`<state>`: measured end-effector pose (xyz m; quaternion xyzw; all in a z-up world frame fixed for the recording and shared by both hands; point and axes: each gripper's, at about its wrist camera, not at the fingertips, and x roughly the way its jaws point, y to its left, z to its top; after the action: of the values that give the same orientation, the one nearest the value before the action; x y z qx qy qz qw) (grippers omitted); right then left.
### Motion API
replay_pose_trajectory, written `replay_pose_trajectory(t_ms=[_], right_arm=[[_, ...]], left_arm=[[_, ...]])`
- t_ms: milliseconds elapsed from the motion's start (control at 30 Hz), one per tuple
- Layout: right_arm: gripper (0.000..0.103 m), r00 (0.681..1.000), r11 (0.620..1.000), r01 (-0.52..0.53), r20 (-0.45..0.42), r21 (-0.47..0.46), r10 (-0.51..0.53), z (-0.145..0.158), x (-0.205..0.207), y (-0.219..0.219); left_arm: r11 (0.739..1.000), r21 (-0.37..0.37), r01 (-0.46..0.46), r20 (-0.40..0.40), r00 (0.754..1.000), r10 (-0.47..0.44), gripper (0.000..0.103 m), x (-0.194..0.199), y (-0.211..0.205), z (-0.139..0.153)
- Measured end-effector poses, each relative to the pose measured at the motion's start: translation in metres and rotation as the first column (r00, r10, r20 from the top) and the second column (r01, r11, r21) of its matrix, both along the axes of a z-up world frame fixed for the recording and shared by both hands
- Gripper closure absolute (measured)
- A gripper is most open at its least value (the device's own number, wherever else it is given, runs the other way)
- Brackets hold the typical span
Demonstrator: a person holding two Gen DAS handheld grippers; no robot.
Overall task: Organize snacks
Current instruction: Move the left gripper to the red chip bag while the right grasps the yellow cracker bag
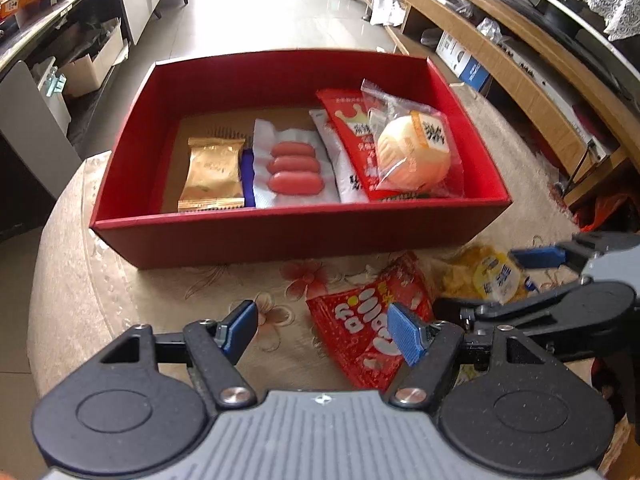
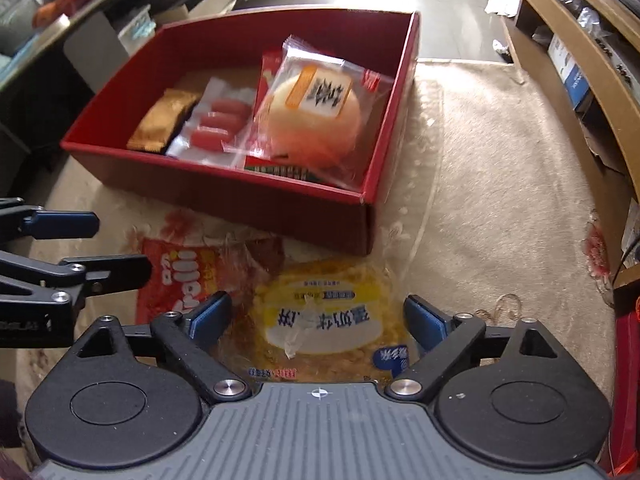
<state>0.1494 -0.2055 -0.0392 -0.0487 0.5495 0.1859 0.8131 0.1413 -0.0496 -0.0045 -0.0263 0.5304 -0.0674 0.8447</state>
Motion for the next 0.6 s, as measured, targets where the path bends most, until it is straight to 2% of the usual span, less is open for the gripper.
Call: replay_pose_trajectory(t_ms=[400,600], right_arm=[[0.008,0.999,0.999,0.033,0.004,-0.017,-0.033,-0.006,0.000,-0.003],[0.018,0.999,0.999,0.044,-0.007,-0.031,-0.044,-0.001,-0.010,-0.012]], left_arm=[[1.000,0.017,0.014,-0.022,1.000,-0.013,0.035,0.006,-0.004,-0.011],[0.998,0.023,0.054,-0.028,0.998,-0.054,0.035,0.008,-0.012,-0.016]])
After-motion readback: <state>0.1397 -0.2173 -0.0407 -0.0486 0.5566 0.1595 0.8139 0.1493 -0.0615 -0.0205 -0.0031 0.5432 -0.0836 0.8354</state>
